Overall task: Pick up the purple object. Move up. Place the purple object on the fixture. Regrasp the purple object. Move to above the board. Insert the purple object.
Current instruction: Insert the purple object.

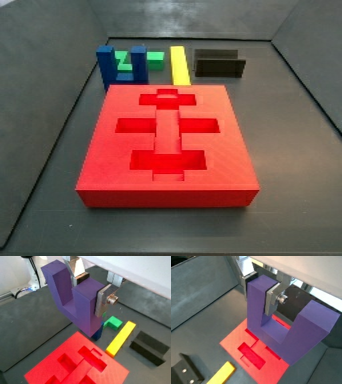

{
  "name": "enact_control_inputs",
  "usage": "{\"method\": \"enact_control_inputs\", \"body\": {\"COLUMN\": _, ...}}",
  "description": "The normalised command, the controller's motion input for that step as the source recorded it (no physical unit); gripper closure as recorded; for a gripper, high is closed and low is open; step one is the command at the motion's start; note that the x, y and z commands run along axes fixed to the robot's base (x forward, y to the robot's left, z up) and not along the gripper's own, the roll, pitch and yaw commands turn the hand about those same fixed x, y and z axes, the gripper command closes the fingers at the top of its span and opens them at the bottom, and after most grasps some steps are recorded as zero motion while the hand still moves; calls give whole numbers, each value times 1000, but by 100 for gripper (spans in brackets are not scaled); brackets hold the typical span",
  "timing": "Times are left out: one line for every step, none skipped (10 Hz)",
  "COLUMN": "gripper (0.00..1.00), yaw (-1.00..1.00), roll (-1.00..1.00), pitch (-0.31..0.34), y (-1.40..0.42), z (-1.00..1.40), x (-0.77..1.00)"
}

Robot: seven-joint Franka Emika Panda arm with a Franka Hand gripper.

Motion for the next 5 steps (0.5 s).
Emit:
{"method": "enact_control_inputs", "body": {"gripper": 100, "yaw": -14, "roll": 0, "pitch": 0, "y": -29, "z": 0, "x": 109}}
{"method": "enact_control_inputs", "body": {"gripper": 100, "yaw": -3, "roll": -124, "pitch": -99, "y": -197, "z": -394, "x": 200}}
{"method": "enact_control_inputs", "body": {"gripper": 100, "yaw": 0, "roll": -221, "pitch": -210, "y": -369, "z": -517, "x": 240}}
{"method": "enact_control_inputs", "body": {"gripper": 100, "yaw": 0, "roll": -234, "pitch": -217, "y": -369, "z": -486, "x": 277}}
{"method": "enact_control_inputs", "body": {"gripper": 100, "yaw": 0, "roll": -197, "pitch": -209, "y": -414, "z": -537, "x": 280}}
